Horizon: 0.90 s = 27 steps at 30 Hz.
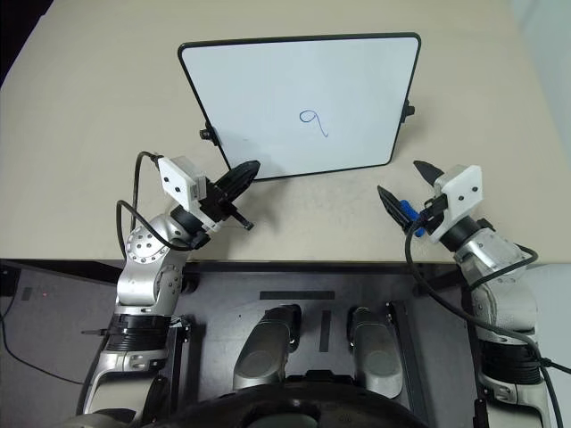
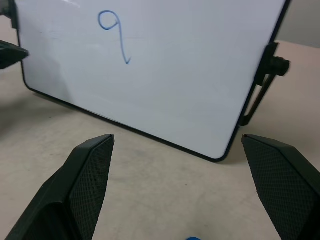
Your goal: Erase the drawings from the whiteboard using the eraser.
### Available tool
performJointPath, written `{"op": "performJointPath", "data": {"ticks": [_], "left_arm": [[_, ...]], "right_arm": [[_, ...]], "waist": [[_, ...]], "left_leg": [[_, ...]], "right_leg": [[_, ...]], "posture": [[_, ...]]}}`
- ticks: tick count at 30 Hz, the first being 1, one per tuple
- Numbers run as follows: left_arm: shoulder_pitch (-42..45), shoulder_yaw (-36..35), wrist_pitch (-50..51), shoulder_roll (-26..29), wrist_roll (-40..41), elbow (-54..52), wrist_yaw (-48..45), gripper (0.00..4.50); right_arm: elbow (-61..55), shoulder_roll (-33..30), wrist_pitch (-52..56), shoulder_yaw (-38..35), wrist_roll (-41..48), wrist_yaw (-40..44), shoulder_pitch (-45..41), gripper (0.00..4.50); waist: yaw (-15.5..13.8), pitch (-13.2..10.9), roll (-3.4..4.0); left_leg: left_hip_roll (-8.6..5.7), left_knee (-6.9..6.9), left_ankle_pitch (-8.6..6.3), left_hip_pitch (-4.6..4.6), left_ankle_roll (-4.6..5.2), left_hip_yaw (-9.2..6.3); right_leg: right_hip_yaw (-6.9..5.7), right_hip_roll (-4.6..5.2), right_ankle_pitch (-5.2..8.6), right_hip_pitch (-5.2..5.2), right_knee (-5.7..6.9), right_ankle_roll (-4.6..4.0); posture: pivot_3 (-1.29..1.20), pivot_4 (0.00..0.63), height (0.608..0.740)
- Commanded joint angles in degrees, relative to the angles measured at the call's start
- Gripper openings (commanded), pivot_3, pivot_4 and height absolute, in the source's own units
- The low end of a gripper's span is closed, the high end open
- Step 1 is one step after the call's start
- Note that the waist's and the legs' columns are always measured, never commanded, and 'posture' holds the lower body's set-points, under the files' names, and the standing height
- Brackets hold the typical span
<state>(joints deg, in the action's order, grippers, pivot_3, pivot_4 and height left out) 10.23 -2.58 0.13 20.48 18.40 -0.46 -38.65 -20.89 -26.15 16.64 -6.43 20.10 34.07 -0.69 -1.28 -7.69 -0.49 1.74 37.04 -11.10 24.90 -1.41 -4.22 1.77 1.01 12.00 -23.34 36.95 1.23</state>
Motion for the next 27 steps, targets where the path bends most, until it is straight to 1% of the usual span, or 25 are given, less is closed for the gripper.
{"op": "performJointPath", "data": {"ticks": [1,7,14,22,24,27], "left_arm": [[0.8,0.5,-0.4,-0.5,0.3,-2.1,-0.2,0.00],[0.9,1.1,-0.5,-1.4,0.1,-2.1,-0.1,0.00],[-1.0,1.9,-0.7,-2.0,-0.3,-3.5,0.5,0.00],[-2.0,0.6,0.8,-0.8,0.5,-5.7,0.9,0.00],[-2.6,0.7,0.5,-0.8,0.2,-5.3,0.9,0.00],[-2.8,1.2,0.4,-1.3,0.3,-5.2,1.0,0.00]], "right_arm": [[-3.2,-1.0,0.4,-1.2,1.3,0.3,0.4,4.31],[-5.3,-2.5,1.6,-2.6,2.5,0.0,1.8,4.31],[-5.8,-3.5,1.9,-2.6,2.7,0.7,3.3,4.31],[-3.3,-4.9,3.2,0.3,2.0,2.6,-0.6,4.31],[-3.7,-6.2,4.2,0.7,1.1,2.7,0.1,4.31],[-7.2,-8.2,7.5,1.5,1.3,2.9,2.4,4.31]], "waist": [[0.0,0.0,0.00],[0.0,0.0,0.00],[0.0,0.0,0.00],[0.1,0.0,0.00],[0.1,0.0,0.00],[-0.3,0.0,0.00]], "left_leg": [[0.00,0.00,0.00,0.00,0.00,0.00],[0.00,-0.01,-0.02,0.01,-0.01,0.00],[0.00,-0.01,-0.01,0.00,-0.02,0.01],[0.00,0.00,0.01,-0.01,-0.03,0.02],[0.00,0.00,0.02,-0.01,-0.03,0.01],[-0.01,-0.01,-0.01,0.02,-0.02,-0.01]], "right_leg": [[0.00,0.00,-0.01,0.00,0.00,-0.02],[0.00,0.00,-0.01,0.00,0.00,-0.06],[0.00,0.00,0.12,0.01,0.00,0.17],[0.00,-0.02,0.12,0.01,0.00,0.19],[0.00,-0.04,0.12,0.01,0.00,0.19],[0.00,-0.04,0.11,0.01,0.00,0.13]], "posture": [[0.00,0.150,0.740],[0.00,0.150,0.740],[0.00,0.150,0.740],[0.00,0.150,0.740],[0.00,0.150,0.740],[0.00,0.150,0.740]]}}
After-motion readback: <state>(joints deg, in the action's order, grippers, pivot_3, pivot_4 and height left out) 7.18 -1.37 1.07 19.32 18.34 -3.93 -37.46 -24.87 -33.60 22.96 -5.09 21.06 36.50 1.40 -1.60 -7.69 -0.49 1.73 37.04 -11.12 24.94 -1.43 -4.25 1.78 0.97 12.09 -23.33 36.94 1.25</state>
